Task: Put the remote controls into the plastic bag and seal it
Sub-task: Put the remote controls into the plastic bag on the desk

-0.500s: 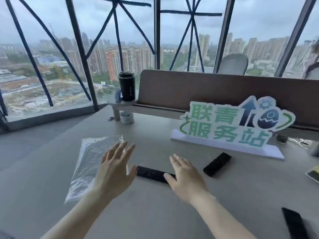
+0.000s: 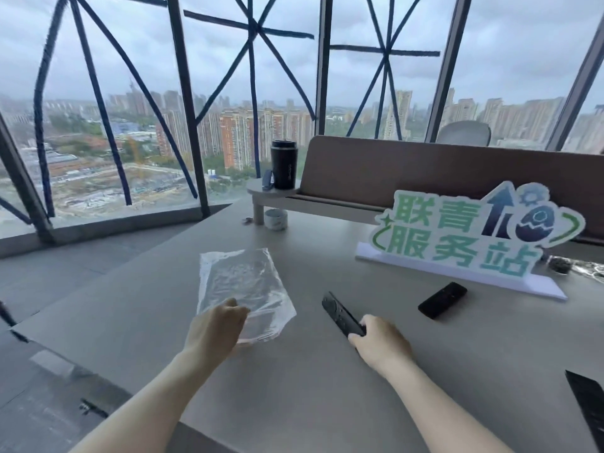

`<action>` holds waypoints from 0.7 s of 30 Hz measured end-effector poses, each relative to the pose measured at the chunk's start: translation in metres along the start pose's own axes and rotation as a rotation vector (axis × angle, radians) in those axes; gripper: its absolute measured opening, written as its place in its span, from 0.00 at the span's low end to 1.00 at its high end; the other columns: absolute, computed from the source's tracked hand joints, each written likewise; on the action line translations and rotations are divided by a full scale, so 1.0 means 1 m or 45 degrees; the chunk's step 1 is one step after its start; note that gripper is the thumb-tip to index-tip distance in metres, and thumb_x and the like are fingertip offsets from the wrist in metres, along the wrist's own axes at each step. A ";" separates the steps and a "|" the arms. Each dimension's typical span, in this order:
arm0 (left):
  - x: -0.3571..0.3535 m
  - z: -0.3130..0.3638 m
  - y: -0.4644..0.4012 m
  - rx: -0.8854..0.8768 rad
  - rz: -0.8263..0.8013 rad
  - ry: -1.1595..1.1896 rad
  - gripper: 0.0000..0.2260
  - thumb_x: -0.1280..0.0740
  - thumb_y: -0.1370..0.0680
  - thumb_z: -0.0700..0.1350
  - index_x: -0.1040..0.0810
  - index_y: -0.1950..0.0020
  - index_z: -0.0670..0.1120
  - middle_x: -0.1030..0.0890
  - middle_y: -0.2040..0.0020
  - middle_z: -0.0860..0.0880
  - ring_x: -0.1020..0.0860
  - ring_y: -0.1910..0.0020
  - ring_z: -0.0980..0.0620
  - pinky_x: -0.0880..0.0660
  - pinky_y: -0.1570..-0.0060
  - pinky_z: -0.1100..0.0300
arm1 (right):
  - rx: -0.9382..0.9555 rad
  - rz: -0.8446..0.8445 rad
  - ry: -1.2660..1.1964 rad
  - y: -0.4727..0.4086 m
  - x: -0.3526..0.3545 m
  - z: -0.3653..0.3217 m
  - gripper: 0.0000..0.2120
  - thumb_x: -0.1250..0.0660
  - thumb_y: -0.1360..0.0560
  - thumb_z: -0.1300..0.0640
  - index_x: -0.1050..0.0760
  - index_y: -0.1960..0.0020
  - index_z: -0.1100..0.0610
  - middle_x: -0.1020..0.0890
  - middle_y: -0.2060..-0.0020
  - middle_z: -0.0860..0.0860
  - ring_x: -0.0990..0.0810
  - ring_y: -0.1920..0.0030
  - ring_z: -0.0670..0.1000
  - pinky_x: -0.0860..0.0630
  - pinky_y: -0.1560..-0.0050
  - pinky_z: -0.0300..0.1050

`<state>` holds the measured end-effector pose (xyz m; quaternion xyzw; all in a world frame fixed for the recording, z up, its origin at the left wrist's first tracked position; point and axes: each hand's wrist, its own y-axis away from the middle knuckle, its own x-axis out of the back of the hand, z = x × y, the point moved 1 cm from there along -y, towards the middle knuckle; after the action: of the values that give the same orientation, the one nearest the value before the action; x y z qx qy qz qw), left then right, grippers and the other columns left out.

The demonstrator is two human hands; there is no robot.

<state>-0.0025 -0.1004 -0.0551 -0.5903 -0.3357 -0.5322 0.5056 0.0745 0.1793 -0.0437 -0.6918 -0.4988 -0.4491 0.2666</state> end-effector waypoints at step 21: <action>0.021 0.138 0.002 -0.244 0.159 0.609 0.15 0.46 0.21 0.52 0.22 0.53 0.47 0.24 0.59 0.48 0.23 0.58 0.43 0.24 0.59 0.50 | -0.360 0.210 -0.879 0.028 0.042 0.069 0.09 0.41 0.24 0.59 0.22 0.54 0.56 0.15 0.64 0.52 0.27 0.78 0.52 0.32 0.75 0.40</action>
<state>0.0441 0.0278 -0.0245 -0.5125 -0.1177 -0.6538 0.5440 0.1295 0.2441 -0.0355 -0.8702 -0.4348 -0.2311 0.0200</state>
